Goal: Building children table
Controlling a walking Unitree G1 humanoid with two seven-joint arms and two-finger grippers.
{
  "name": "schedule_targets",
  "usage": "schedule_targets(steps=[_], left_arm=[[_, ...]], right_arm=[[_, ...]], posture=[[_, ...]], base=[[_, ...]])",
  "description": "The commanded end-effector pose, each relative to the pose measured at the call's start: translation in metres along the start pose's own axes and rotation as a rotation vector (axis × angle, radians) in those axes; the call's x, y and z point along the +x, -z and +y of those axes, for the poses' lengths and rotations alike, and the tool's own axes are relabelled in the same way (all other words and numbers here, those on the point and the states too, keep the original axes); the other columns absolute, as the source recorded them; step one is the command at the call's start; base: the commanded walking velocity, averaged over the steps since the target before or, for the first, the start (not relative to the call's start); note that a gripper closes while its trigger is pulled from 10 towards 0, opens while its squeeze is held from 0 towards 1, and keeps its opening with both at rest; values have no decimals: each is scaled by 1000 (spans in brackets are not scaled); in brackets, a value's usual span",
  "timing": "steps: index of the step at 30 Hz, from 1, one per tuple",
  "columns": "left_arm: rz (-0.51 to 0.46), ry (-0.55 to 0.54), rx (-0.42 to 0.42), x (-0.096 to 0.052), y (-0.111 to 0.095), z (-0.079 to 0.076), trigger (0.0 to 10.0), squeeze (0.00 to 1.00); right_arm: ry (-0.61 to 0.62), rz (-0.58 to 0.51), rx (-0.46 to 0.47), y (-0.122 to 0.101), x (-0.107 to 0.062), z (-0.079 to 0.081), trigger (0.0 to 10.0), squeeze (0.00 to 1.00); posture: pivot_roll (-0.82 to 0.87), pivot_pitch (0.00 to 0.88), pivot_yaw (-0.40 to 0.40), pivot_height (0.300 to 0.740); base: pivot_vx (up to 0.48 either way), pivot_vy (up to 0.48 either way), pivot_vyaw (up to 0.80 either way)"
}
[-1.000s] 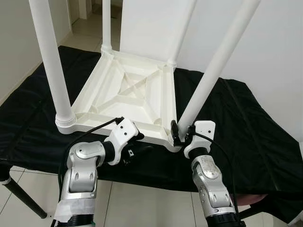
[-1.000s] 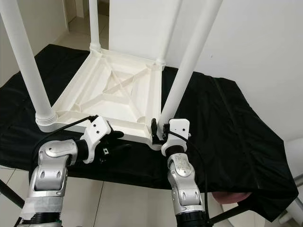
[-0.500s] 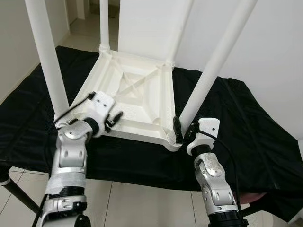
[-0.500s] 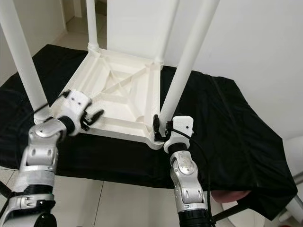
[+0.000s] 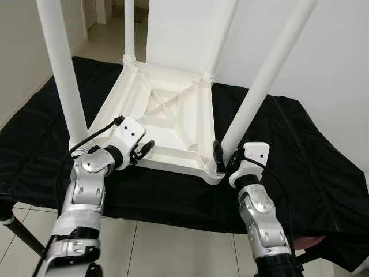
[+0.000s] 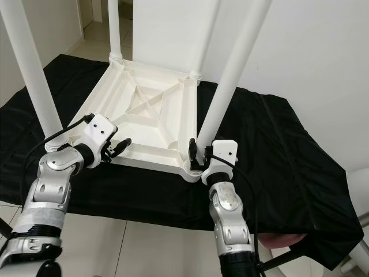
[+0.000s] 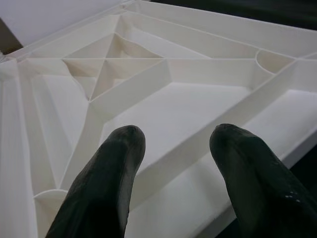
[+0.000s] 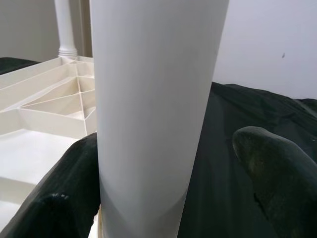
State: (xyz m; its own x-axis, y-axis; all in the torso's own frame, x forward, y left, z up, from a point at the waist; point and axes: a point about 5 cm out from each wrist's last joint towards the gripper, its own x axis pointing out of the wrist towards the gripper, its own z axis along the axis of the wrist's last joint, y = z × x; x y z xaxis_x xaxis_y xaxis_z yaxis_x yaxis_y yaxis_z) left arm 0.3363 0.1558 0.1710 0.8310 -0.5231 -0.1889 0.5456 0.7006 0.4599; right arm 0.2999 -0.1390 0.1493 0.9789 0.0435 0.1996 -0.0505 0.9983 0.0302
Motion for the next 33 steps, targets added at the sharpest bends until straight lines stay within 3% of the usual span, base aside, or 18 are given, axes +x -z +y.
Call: schedule_targets(steps=[1, 7, 15, 17, 18, 21, 22, 23, 24, 27, 29, 31, 32, 33], left_arm=[[-11, 60, -1, 4, 1, -10, 10000, 0], [30, 72, 22, 2, 9, -9, 10000, 0], [92, -35, -29, 2, 17, 6, 10000, 0], [110, -92, -52, 1, 19, 14, 10000, 0], [130, -189, -88, 0, 22, 25, 10000, 0], [130, -189, -88, 0, 22, 25, 10000, 0], [144, -263, -115, -2, 23, 33, 10000, 0], [144, -263, -115, -2, 23, 33, 10000, 0], [164, -363, -141, -4, 25, 43, 10000, 0], [164, -363, -141, -4, 25, 43, 10000, 0], [155, -616, -229, -14, 25, 68, 10000, 0], [155, -616, -229, -14, 25, 68, 10000, 0], [144, -718, -263, -19, 24, 78, 10000, 0], [144, -718, -263, -19, 24, 78, 10000, 0]], right_arm=[[49, -9, -15, -1, 1, -12, 10000, 0], [91, 2, -21, 0, 3, -21, 10000, 0], [74, 25, -25, 4, 5, -17, 10000, 0], [54, 37, -30, 5, 7, -14, 10000, 0], [21, 51, -41, 7, 11, -9, 10000, 0], [21, 51, -41, 7, 11, -9, 10000, 0], [-2, 59, -49, 8, 13, -6, 10000, 0], [-2, 59, -49, 8, 13, -6, 10000, 0], [-31, 59, -54, 7, 16, -3, 10000, 0], [-31, 59, -54, 7, 16, -3, 10000, 0], [-90, 46, -50, 3, 22, 6, 10000, 0], [-90, 46, -50, 3, 22, 6, 10000, 0], [-118, 39, -47, 2, 24, 11, 10000, 0], [-118, 39, -47, 2, 24, 11, 10000, 0]], posture=[[54, 0, -145, 740], [52, 0, -134, 740], [52, 0, -134, 740], [52, 0, -134, 740], [59, 0, -133, 740], [59, 0, -133, 740], [60, 0, -134, 740], [60, 0, -134, 740], [62, 0, -135, 740], [62, 0, -135, 740], [65, 0, -143, 740], [65, 0, -143, 740], [67, 0, -149, 740], [67, 0, -149, 740]], base=[[0, 0, 0], [0, 0, 0], [0, 0, 0], [0, 0, 0], [0, 0, 0], [0, 0, 0], [0, 0, 0], [0, 0, 0], [0, 0, 0], [0, 0, 0], [0, 0, 0], [0, 0, 0], [0, 0, 0], [0, 0, 0]])
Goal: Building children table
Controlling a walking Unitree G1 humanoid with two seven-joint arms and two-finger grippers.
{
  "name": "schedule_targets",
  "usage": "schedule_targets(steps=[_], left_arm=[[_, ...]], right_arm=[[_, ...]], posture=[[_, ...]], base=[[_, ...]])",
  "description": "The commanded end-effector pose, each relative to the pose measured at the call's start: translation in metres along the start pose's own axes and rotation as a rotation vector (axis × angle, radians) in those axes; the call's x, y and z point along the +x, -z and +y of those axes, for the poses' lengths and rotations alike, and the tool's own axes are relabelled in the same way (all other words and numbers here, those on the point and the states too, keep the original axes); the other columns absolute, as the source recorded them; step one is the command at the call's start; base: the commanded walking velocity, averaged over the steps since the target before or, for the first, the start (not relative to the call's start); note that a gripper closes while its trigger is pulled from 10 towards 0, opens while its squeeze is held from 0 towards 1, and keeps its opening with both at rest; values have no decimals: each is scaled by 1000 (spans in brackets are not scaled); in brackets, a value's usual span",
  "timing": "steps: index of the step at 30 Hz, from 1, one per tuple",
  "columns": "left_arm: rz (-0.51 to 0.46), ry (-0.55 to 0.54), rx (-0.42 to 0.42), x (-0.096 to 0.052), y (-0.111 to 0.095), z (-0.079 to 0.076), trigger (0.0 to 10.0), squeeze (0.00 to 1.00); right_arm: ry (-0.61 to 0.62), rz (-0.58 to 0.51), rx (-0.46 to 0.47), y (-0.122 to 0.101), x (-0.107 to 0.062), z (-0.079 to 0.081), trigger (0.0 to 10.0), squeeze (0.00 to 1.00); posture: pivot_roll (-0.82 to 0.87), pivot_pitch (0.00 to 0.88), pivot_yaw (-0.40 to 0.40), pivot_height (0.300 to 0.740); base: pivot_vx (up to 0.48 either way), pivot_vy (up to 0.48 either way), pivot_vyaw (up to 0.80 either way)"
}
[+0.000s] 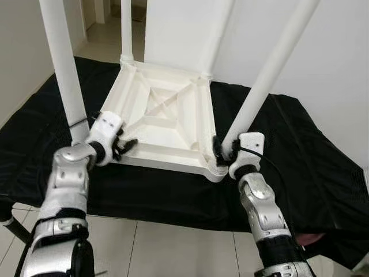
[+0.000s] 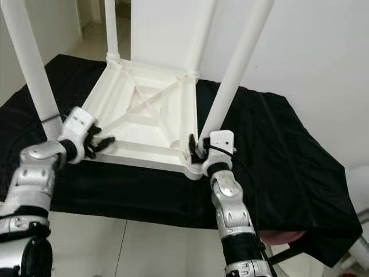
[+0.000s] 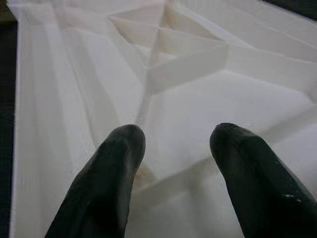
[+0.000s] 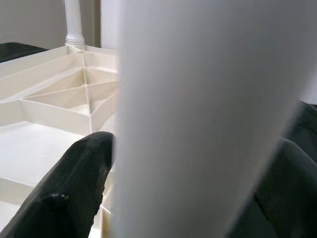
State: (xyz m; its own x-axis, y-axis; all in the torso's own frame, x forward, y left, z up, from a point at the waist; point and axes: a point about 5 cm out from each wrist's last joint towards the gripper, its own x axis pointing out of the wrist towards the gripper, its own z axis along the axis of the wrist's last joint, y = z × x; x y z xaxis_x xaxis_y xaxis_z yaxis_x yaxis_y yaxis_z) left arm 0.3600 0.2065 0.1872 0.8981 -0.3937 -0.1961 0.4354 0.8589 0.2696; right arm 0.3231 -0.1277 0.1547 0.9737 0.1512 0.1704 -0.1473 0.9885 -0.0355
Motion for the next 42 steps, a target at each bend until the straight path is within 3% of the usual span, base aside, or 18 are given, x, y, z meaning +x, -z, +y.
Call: schedule_targets(steps=[1, 4, 15, 17, 20, 26, 29, 36, 39, 40, 42], left_arm=[[-11, -669, -62, -11, 2, 31, 10000, 0], [-30, -818, -37, -24, -2, 38, 10000, 0], [-12, -987, -35, -41, -1, 49, 10000, 0], [-9, -1093, -60, -54, -2, 57, 10000, 0], [-9, -1165, -58, -66, -2, 63, 10000, 0], [-2, -1185, -64, -71, -1, 65, 10000, 0], [-9, -1255, -57, -83, -4, 72, 10000, 0], [-23, -1257, -48, -84, -8, 72, 10000, 0], [-103, -1114, -60, -71, -20, 60, 10000, 0], [-103, -1114, -60, -71, -20, 60, 10000, 0], [-171, -966, -61, -57, -28, 49, 10000, 0]], right_arm=[[-36, 8, 0, 2, 2, 4, 10000, 0], [-103, 14, -10, 4, 5, 9, 10000, 0], [-204, 40, -23, 8, 14, 15, 10000, 0], [-277, 67, -38, 11, 24, 19, 10000, 0], [-317, 89, -61, 13, 33, 21, 10000, 0], [-328, 98, -69, 15, 37, 21, 10000, 0], [-386, 124, -90, 17, 42, 24, 10000, 0], [-429, 136, -125, 18, 42, 25, 10000, 0], [-376, 104, -90, 19, 38, 18, 10000, 0], [-376, 104, -90, 19, 38, 18, 10000, 0], [-328, 80, -67, 19, 33, 17, 10000, 0]], posture=[[67, 0, -152, 740], [68, 0, -153, 740], [62, 0, -153, 740], [64, 0, -152, 740], [63, 0, -148, 740], [63, 0, -148, 740], [69, 0, -144, 740], [78, 0, -152, 740], [75, 0, -150, 740], [75, 0, -150, 740], [69, 0, -145, 740]], base=[[0, 0, 0], [0, 0, 0], [0, 0, 0], [0, 0, 0], [0, 0, 0], [0, 0, 0], [0, 0, 0], [0, 0, 0], [0, 0, 0], [0, 0, 0], [0, 0, 0]])
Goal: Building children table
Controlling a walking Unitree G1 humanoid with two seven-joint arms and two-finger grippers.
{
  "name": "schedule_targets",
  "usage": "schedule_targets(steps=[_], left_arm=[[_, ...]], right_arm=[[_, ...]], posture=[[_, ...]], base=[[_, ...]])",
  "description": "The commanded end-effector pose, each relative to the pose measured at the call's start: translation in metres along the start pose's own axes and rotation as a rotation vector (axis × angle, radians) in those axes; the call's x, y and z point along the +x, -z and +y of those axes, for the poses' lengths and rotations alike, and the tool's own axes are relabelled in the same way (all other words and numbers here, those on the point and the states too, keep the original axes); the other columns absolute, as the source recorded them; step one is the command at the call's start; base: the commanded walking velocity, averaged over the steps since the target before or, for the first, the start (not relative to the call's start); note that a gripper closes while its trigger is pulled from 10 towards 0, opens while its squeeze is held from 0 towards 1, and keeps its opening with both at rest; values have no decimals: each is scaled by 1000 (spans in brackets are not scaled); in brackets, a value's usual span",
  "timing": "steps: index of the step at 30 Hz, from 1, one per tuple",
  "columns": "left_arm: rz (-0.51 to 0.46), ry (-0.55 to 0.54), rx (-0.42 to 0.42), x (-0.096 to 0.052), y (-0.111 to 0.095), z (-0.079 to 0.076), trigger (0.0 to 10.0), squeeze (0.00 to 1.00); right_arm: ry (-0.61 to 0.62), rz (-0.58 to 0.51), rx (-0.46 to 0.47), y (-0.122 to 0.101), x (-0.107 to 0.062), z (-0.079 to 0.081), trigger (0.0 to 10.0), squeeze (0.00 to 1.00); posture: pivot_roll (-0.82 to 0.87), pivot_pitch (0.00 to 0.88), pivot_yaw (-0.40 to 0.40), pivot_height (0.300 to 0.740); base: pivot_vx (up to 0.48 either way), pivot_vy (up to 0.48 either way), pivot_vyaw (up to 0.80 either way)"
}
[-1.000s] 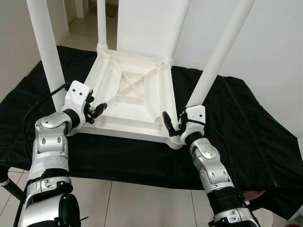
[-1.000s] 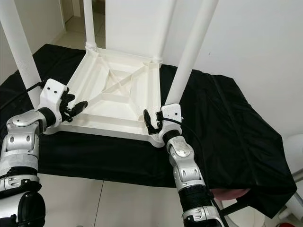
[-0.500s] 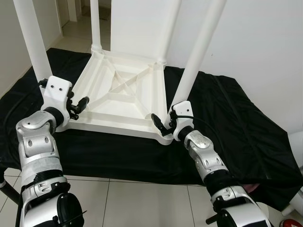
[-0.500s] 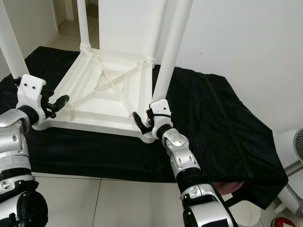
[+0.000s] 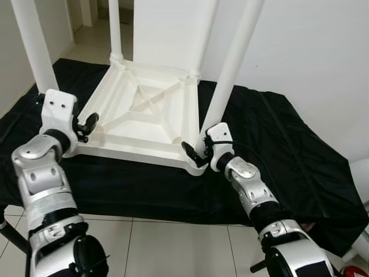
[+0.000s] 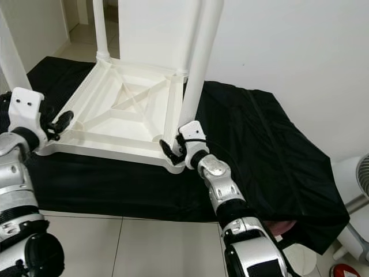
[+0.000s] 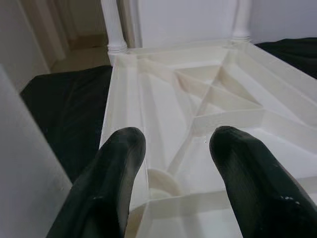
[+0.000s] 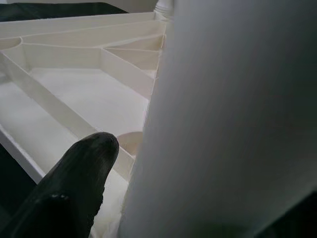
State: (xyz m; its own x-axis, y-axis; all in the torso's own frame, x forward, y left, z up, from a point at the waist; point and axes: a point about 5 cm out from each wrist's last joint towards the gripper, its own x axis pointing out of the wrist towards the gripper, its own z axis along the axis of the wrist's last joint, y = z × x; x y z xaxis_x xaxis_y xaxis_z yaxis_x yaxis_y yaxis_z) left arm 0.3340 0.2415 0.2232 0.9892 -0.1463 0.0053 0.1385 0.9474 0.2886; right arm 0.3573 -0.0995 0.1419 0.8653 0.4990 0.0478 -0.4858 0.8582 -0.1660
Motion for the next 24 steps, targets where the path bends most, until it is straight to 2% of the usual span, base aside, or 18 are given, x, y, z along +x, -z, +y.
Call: schedule_targets(steps=[1, 2, 4, 5, 6, 7, 9, 11, 12, 14, 16, 19, 24], left_arm=[[-55, -656, -19, -5, -9, 23, 10000, 0], [-77, -583, -38, -1, -10, 15, 10000, 0], [-77, -583, -38, -1, -10, 15, 10000, 0], [-93, -512, -68, 3, -11, 9, 10000, 0], [-128, -390, -54, 6, -12, -5, 10000, 0], [-128, -390, -54, 6, -12, -5, 10000, 0], [-147, -303, -41, 7, -13, -14, 10000, 0], [-147, -303, -41, 7, -13, -14, 10000, 0], [-158, -252, -27, 6, -14, -19, 10000, 0], [-164, -234, -11, 5, -15, -21, 10000, 0], [-178, -201, -18, 5, -17, -23, 10000, 0], [-182, -189, -29, 6, -17, -24, 10000, 0], [-209, -150, -5, 5, -19, -32, 10000, 0]], right_arm=[[49, -7, 23, 1, -5, -5, 10000, 0], [63, -19, 26, 2, -7, -4, 10000, 0], [63, -19, 26, 2, -7, -4, 10000, 0], [75, -25, 35, 3, -9, -2, 10000, 0], [123, -41, 54, 5, -17, -1, 10000, 0], [123, -41, 54, 5, -17, -1, 10000, 0], [181, -51, 72, 7, -24, -2, 10000, 0], [181, -51, 72, 7, -24, -2, 10000, 0], [222, -71, 106, 10, -30, -7, 10000, 0], [237, -86, 123, 11, -33, -9, 10000, 0], [286, -94, 126, 12, -37, -24, 10000, 0], [308, -97, 119, 11, -38, -31, 10000, 0], [292, -116, 114, 3, -37, -29, 10000, 0]], posture=[[69, 0, -145, 740], [66, 0, -141, 740], [66, 0, -141, 740], [66, 0, -141, 740], [63, 0, -137, 740], [63, 0, -137, 740], [60, 0, -134, 740], [60, 0, -134, 740], [59, 0, -132, 740], [59, 0, -132, 740], [54, 0, -128, 740], [54, 0, -132, 740], [63, 0, -145, 740]], base=[[0, 0, 0], [0, 0, 0], [0, 0, 0], [0, 0, 0], [0, 0, 0], [0, 0, 0], [0, 0, 0], [0, 0, 0], [0, 0, 0], [0, 0, 0], [0, 0, 0], [0, 0, 0], [0, 0, 0]])
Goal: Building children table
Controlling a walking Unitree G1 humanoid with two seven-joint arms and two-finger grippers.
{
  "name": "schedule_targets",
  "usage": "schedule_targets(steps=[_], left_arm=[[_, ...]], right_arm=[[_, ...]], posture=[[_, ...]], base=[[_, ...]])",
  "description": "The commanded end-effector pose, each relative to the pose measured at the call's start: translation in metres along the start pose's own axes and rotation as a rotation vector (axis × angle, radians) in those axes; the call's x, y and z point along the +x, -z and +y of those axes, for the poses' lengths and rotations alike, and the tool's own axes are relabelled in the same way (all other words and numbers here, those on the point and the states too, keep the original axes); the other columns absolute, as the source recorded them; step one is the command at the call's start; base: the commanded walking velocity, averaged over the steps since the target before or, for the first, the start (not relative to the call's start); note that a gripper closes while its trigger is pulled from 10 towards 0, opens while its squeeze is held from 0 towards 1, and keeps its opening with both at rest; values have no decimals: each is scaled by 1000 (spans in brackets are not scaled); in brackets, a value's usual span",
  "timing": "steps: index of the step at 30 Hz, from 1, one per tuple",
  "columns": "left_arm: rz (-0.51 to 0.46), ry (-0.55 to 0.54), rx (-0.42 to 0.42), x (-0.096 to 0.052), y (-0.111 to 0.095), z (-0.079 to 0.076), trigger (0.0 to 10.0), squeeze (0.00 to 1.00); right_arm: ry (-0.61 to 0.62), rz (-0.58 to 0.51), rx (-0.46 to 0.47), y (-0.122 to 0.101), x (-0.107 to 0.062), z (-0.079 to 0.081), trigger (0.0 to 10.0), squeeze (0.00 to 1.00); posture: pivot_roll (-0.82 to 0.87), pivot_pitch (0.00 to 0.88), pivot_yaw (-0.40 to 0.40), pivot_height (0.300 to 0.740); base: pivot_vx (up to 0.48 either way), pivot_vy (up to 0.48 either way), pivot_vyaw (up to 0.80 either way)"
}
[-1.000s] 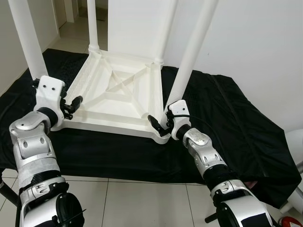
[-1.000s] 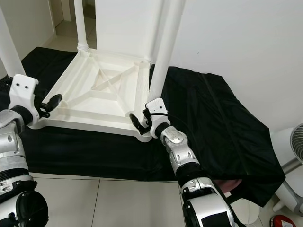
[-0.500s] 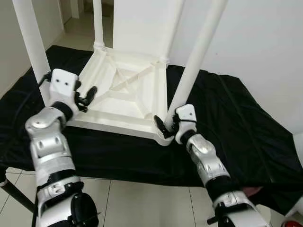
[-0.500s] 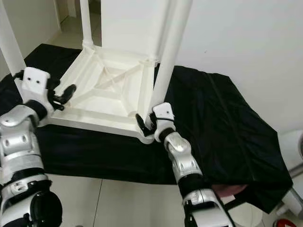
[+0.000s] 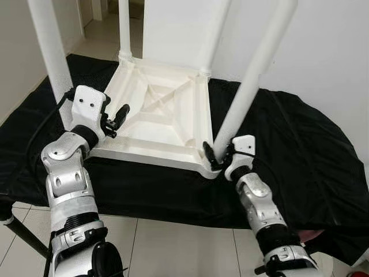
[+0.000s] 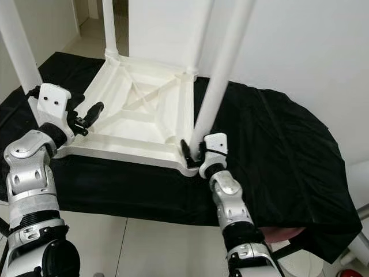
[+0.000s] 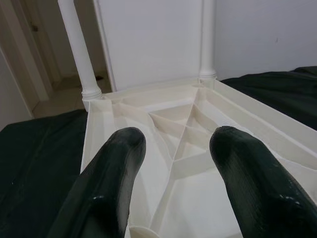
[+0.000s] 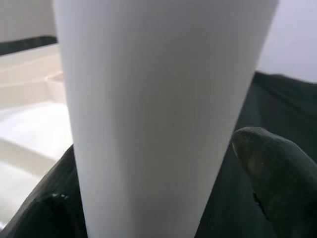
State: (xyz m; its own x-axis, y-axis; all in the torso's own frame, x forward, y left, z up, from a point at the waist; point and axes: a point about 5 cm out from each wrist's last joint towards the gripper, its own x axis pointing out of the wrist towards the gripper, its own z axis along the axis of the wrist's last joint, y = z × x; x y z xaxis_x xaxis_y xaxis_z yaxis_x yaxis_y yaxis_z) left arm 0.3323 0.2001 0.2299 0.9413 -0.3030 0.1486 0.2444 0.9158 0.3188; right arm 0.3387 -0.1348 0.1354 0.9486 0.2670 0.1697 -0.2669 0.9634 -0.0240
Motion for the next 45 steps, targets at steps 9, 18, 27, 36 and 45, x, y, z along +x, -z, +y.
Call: schedule_targets(steps=[9, 18, 27, 36, 45], left_arm=[[-59, -41, 21, -2, -5, -23, 10000, 0], [-47, 307, 23, -10, 0, -55, 10000, 0], [17, 411, 31, -15, 14, -75, 10000, 0], [12, 408, 18, -17, 12, -81, 10000, 0], [13, 402, 20, -16, 11, -82, 10000, 0]], right_arm=[[26, -35, 4, -10, 1, -1, 10000, 0], [100, -110, 15, -31, 9, 19, 10000, 0], [192, -136, 39, -50, 19, 27, 10000, 0], [236, -124, 67, -54, 13, 31, 10000, 0], [260, -142, 75, -68, 14, 29, 10000, 0]], posture=[[69, 0, -150, 740], [73, 0, -146, 740], [75, 0, -139, 740], [79, 0, -149, 740], [77, 0, -154, 740]], base=[[0, 0, 0], [0, 0, 0], [0, 0, 0], [0, 0, 0], [0, 0, 0]])
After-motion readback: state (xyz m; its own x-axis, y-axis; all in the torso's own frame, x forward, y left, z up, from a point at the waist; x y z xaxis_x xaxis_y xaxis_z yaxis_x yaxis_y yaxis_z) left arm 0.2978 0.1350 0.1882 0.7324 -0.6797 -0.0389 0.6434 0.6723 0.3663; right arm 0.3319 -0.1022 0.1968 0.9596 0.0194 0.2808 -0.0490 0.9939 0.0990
